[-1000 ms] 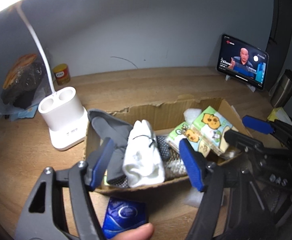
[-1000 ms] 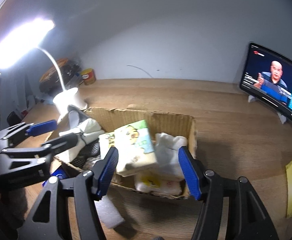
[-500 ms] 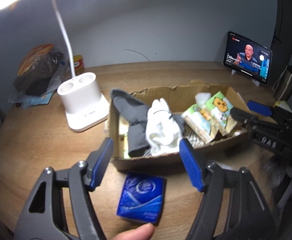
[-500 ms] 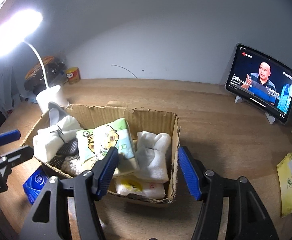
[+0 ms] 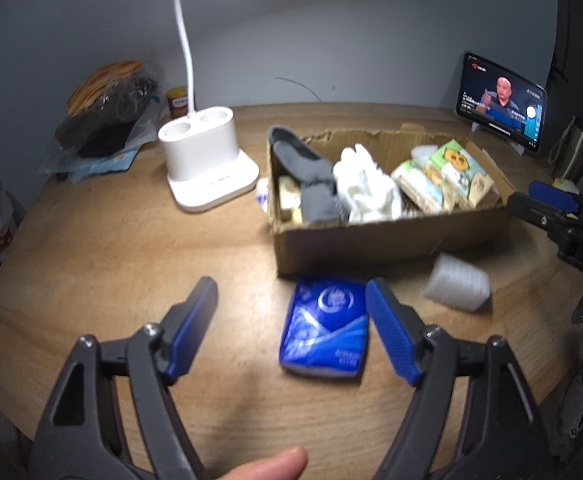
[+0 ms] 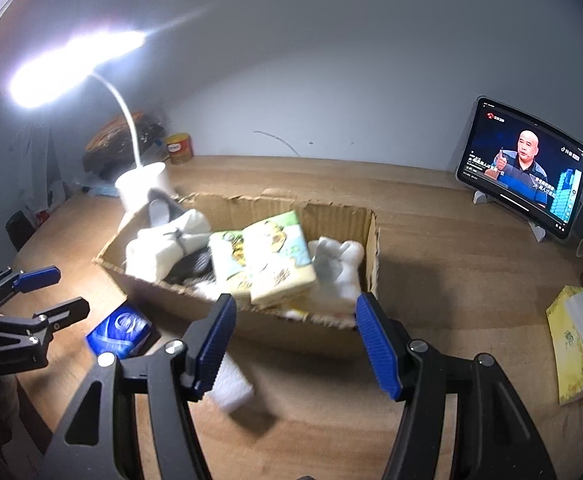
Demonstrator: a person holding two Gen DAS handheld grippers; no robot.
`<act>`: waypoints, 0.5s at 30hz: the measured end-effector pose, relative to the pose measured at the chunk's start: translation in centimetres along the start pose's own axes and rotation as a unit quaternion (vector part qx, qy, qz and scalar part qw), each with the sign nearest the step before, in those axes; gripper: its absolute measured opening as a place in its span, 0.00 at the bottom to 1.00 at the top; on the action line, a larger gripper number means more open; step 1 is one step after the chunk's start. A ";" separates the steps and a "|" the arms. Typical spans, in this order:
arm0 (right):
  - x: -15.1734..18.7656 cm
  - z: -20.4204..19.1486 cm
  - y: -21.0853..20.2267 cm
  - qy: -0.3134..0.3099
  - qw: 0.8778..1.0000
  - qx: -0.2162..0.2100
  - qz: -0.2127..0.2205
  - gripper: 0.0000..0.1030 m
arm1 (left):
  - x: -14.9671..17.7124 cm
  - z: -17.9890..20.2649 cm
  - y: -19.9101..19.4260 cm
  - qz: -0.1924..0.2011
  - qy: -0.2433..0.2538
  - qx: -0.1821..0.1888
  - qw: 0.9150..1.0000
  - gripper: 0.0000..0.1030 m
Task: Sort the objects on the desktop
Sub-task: 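Open both grippers and withdraw them from the box toward the table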
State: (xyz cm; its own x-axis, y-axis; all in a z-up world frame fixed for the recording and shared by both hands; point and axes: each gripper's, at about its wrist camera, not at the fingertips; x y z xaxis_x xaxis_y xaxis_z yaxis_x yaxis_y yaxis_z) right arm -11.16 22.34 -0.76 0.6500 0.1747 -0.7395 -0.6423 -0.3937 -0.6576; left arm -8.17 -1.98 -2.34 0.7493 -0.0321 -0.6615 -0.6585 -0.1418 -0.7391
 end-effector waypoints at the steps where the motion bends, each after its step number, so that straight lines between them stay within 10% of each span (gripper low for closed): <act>1: 0.2 -0.2 -0.1 -0.002 1.000 0.000 -0.002 1.00 | 0.3 -0.1 -0.1 -0.002 0.000 0.001 1.000 0.76; 15: 2.6 -1.9 -1.8 -0.018 1.000 -0.013 -0.017 1.00 | 3.0 0.8 -0.8 -0.017 0.015 0.012 1.000 0.76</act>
Point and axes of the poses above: each gripper's, at about its wrist camera, not at the fingertips, and y roughly the way its jaws point, z to its right, x to its underside, and after that the axes turned 10 degrees about -x, right-handed
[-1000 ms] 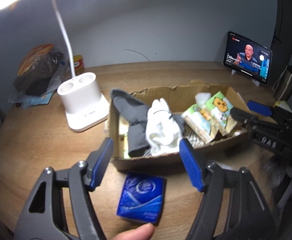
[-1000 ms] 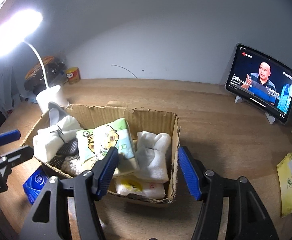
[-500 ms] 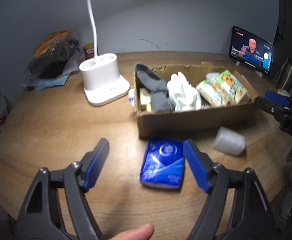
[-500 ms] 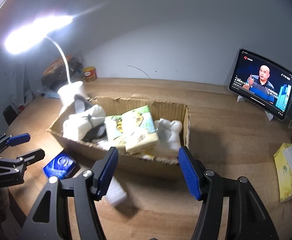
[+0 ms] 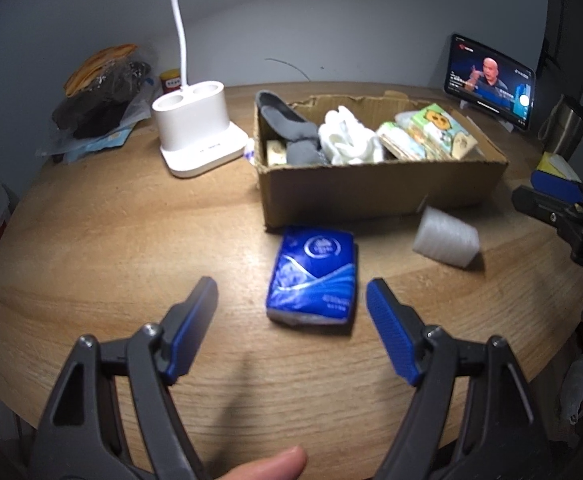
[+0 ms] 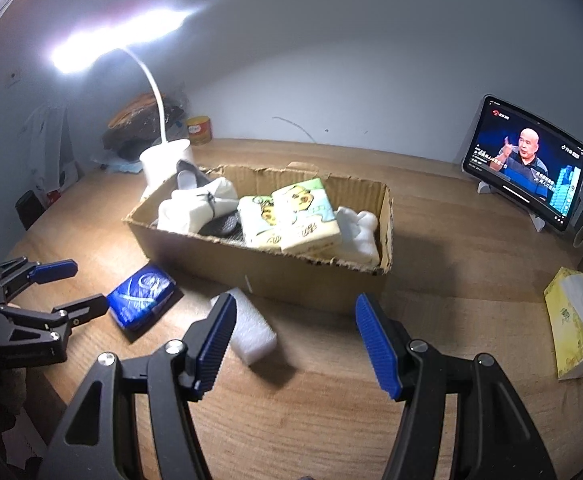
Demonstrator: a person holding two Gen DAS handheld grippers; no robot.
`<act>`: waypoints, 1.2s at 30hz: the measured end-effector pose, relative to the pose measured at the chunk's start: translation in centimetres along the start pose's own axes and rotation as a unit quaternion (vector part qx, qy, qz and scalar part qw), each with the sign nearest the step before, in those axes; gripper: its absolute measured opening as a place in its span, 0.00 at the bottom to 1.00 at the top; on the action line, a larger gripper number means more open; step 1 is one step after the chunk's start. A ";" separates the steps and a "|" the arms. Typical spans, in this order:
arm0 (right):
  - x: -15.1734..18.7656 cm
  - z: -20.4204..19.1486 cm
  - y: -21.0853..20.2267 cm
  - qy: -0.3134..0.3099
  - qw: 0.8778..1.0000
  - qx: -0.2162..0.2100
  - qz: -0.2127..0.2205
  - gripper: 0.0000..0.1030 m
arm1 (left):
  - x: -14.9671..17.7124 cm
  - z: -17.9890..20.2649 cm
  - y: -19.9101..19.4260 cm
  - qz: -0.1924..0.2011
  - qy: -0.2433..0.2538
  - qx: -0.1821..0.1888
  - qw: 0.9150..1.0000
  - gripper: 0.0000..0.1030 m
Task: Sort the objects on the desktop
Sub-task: 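Grasp the blue tissue pack with the left gripper while the right grasps the white foam block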
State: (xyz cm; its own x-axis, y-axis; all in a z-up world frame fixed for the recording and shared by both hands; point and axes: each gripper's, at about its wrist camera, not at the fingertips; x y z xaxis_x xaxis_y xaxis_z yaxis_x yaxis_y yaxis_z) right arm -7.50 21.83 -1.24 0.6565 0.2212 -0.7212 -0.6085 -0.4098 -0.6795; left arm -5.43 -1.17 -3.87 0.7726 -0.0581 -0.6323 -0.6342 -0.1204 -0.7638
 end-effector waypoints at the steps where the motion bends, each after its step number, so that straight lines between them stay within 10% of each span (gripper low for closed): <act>1: 0.2 -0.1 0.0 -0.002 1.000 -0.003 -0.001 1.00 | 0.2 0.2 0.1 -0.002 0.003 -0.001 1.000 0.76; 36: 1.7 0.4 7.6 -0.029 0.990 -0.102 -0.096 1.00 | 0.1 2.5 5.2 -0.058 0.024 -0.010 0.998 0.76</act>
Point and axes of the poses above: each gripper's, at about its wrist camera, not at the fingertips, and y roughly the way its jaws point, z to its right, x to its underside, and after that the axes turned 10 degrees about -x, right-handed
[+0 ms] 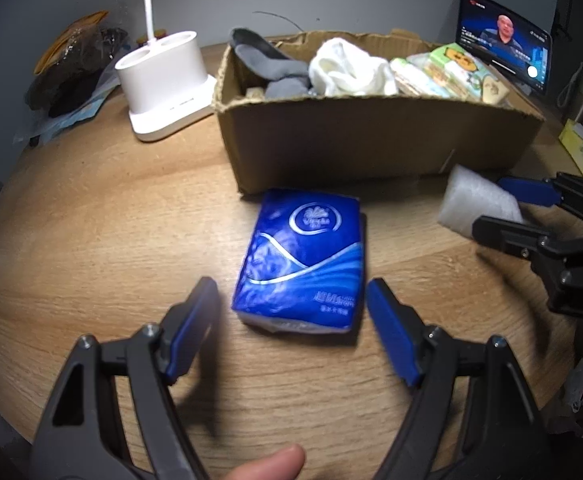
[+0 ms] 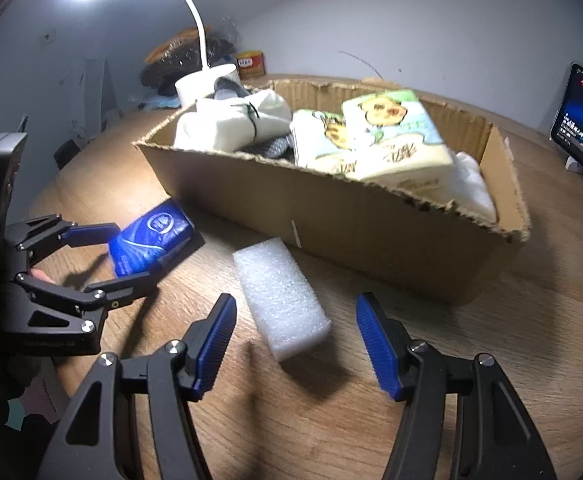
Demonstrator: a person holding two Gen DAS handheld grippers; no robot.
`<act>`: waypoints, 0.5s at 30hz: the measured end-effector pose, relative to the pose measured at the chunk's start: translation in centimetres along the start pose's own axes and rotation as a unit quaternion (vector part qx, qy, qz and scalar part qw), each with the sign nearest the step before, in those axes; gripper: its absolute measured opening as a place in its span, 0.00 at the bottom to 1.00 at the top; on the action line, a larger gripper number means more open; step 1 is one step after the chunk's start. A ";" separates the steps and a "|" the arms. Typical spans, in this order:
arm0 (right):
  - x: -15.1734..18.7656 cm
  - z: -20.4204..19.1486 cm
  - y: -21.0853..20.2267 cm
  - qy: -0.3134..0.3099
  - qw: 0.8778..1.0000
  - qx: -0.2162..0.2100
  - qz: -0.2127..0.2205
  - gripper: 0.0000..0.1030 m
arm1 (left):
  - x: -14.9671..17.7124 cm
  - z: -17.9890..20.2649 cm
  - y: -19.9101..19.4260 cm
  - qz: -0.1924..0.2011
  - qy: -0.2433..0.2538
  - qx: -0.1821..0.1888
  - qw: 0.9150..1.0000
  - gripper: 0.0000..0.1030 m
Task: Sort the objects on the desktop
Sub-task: 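Grasp the blue tissue pack with the left gripper while the right grasps the white foam block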
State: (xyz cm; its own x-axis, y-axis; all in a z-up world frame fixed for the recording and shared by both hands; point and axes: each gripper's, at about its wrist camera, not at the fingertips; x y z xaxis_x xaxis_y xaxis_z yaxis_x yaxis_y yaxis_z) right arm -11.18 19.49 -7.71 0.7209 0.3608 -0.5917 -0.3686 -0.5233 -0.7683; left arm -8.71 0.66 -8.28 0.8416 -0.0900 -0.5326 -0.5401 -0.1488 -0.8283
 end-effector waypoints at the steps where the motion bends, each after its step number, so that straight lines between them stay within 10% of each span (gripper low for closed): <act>1: -0.1 0.1 0.2 0.004 1.000 -0.001 -0.002 1.00 | 0.0 0.1 0.0 0.001 0.001 0.000 1.000 0.76; 15: -0.1 -0.5 0.7 -0.006 1.000 -0.006 0.004 1.00 | -0.3 1.1 0.0 0.011 0.008 0.022 1.000 0.57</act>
Point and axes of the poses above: each gripper's, at about its wrist camera, not at the fingertips, and y roughly the way its jaws point, z to its right, x to its underside, and after that the axes turned 10 degrees about -x, right-handed
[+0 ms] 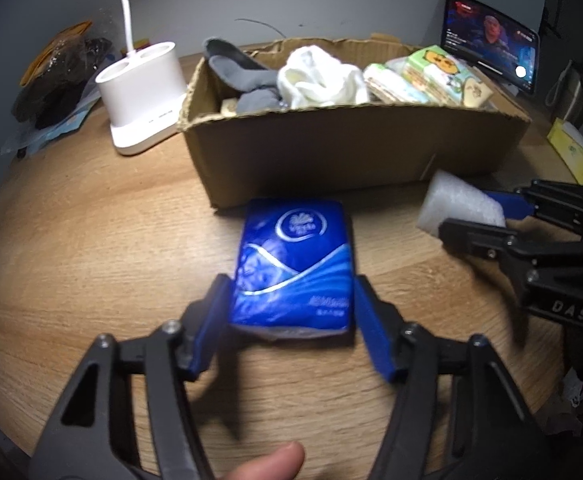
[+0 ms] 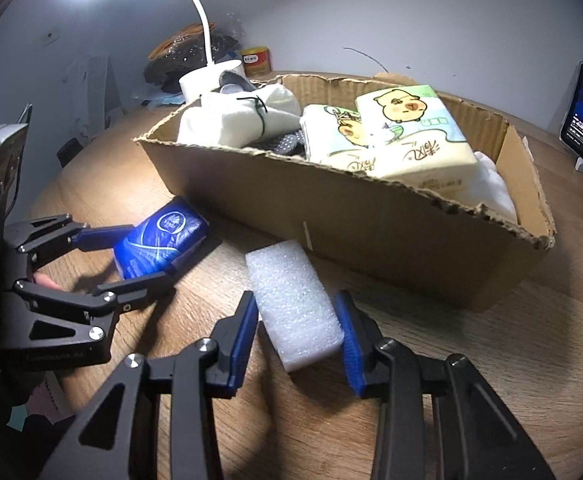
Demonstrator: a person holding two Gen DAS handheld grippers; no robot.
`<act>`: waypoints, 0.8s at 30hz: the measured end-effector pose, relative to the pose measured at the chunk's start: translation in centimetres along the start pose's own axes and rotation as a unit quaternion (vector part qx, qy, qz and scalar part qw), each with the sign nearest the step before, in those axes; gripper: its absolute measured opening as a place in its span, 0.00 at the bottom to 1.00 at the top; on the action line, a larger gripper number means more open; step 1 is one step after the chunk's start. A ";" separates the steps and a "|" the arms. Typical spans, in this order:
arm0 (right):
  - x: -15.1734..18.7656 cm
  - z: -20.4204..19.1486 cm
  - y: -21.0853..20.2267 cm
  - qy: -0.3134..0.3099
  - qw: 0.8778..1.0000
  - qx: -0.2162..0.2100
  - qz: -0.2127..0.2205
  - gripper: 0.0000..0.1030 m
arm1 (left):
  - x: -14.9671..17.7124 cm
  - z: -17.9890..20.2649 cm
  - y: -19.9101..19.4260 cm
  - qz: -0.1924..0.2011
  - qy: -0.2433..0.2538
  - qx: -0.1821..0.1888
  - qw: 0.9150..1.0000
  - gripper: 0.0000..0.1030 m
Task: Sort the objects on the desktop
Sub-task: 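Grasp the blue tissue pack with the left gripper while the right grasps the white foam block, then lift and carry the blue tissue pack and foam block over the box with both grippers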
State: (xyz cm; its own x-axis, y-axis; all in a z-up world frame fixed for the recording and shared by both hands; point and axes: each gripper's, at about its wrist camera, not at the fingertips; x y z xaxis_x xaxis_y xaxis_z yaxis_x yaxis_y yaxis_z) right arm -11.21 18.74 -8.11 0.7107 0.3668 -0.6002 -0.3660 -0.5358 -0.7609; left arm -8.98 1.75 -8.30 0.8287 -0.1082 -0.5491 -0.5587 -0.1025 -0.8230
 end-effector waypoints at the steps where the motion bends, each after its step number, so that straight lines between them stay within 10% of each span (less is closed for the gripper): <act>1: 0.0 -0.1 0.0 -0.001 1.000 0.002 0.000 1.00 | 0.0 0.0 0.0 0.000 -0.001 0.001 1.000 0.56; 24: 1.4 -2.1 -6.0 -0.008 0.997 0.061 0.044 1.00 | -0.4 0.3 -6.3 0.053 -0.021 0.022 0.998 0.54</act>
State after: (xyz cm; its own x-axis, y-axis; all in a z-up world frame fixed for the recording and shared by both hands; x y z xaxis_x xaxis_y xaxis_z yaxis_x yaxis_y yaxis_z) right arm -6.78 20.88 -3.87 0.6636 0.3350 -0.6689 -0.4979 -0.4696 -0.7291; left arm -5.76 2.74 -2.91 0.7667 -0.0738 -0.6377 -0.6415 -0.0489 -0.7656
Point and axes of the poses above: each gripper's, at about its wrist camera, not at the fingertips, and y roughly the way its jaws point, z to its right, x to its underside, and after that the axes turned 10 degrees about -x, right-handed
